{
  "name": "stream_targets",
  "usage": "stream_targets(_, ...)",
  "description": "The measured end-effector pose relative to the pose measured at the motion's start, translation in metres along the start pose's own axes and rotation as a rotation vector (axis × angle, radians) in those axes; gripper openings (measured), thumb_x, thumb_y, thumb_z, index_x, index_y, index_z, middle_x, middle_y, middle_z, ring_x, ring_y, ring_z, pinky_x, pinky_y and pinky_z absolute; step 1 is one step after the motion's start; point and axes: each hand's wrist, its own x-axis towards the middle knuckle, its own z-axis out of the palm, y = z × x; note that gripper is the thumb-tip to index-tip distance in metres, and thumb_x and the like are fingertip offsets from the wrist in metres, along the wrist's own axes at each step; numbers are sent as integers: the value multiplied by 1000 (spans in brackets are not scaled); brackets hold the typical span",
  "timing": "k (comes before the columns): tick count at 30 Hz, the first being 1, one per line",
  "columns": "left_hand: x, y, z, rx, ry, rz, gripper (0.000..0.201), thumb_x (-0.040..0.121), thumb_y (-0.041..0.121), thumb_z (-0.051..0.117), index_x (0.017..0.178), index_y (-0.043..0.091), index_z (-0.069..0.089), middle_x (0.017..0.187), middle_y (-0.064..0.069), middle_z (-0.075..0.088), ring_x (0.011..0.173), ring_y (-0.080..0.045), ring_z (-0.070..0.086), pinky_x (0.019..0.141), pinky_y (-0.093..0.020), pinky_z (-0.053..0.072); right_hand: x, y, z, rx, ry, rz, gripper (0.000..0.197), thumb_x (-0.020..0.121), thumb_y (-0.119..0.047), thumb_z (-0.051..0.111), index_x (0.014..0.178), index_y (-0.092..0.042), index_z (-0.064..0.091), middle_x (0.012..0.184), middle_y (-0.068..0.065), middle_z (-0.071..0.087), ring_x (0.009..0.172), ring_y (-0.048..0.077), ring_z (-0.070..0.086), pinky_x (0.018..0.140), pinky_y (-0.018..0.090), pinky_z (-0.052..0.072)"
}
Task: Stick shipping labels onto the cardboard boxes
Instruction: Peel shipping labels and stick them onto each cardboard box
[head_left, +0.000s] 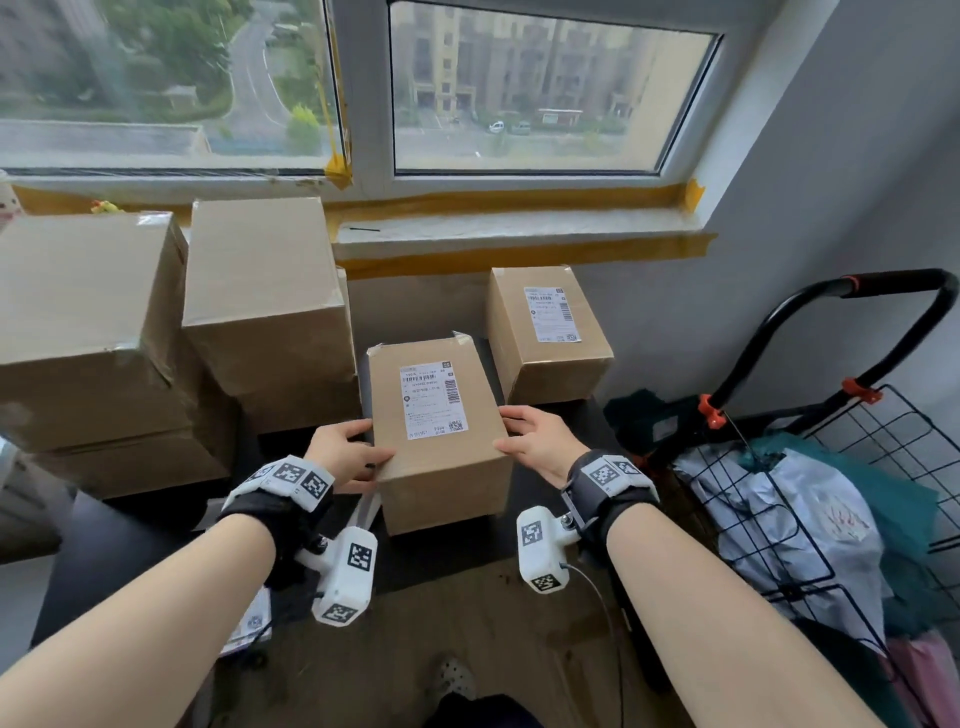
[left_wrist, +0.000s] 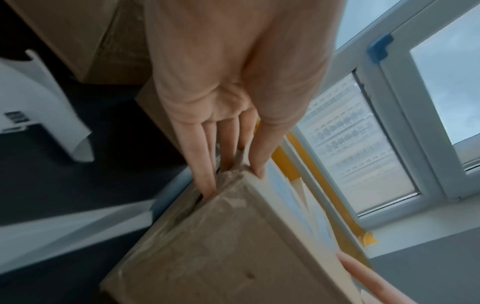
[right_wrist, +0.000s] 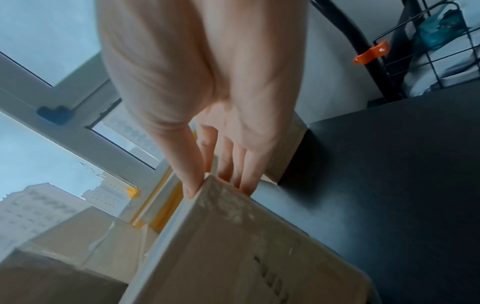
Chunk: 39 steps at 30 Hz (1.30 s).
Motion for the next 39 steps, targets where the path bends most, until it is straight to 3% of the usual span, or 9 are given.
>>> stream_targets(2, -6, 18, -7, -25, -11, 44, 58, 84, -4, 62, 137, 12, 45, 91, -7, 65, 69, -23, 61, 64, -35, 55, 2, -13, -2, 35, -25, -30, 55, 79, 18, 58, 130, 1, 47, 135, 22, 50, 127, 29, 49, 106, 43, 42)
stream_targets(6, -16, 51, -11, -60, 15, 176, 57, 80, -5, 67, 132, 12, 50, 113, -12, 67, 87, -25, 67, 67, -35, 60, 1, -42, -9, 146, -26, -100, 64, 80, 22, 52, 139, 4, 34, 143, 21, 41, 134, 29, 41, 108, 40, 39)
stream_targets(9, -25, 78, -5, -124, 10, 250, 52, 79, -7, 67, 127, 7, 54, 108, -8, 68, 92, -23, 67, 71, -34, 60, -1, -71, -22, 196, -46, -180, 63, 81, 25, 47, 140, 7, 32, 142, 20, 41, 133, 30, 42, 106, 37, 41)
stream_targets(13, -30, 117, 21, -189, -60, 294, 52, 79, -16, 61, 126, 4, 53, 107, -7, 66, 92, -22, 66, 63, -28, 59, -3, -108, -53, 227, -31, -272, 58, 81, 27, 42, 136, 7, 39, 135, 15, 48, 124, 27, 49, 83, 19, 52)
stream_targets(18, -12, 157, 66, -213, -98, 308, 55, 79, -21, 55, 128, 4, 52, 108, -5, 64, 95, -24, 63, 60, -27, 59, 13, -136, -101, 261, 73, -285, 57, 82, 27, 36, 135, 5, 41, 136, 19, 49, 113, 24, 51, 68, 13, 53)
stream_targets(23, 23, 181, 110, -200, -108, 259, 50, 82, -19, 53, 126, 4, 53, 118, -8, 62, 103, -27, 62, 74, -34, 57, 45, -141, -143, 246, 133, -221, 56, 83, 25, 34, 134, 5, 42, 139, 19, 47, 110, 22, 51, 63, 12, 52)
stream_targets(26, 43, 188, 129, -176, -102, 241, 50, 81, -17, 55, 126, 6, 54, 126, -10, 60, 111, -29, 61, 84, -37, 54, 63, -141, -161, 225, 149, -180, 56, 84, 24, 34, 136, 4, 41, 140, 18, 47, 110, 22, 51, 66, 13, 50)
stream_targets(33, 65, 193, 160, -164, -77, 227, 51, 85, -19, 48, 131, 3, 49, 123, -11, 59, 103, -23, 58, 80, -34, 54, 94, -145, -180, 139, 230, -152, 59, 80, 22, 35, 136, 4, 42, 137, 18, 50, 118, 31, 52, 75, 22, 47)
stream_targets(39, 69, 191, 169, -95, -70, 227, 53, 85, -20, 47, 134, 1, 45, 119, -2, 54, 109, -24, 56, 78, -31, 55, 102, -138, -185, 23, 256, -134, 60, 81, 23, 37, 137, 3, 41, 141, 17, 47, 128, 31, 47, 104, 37, 43)
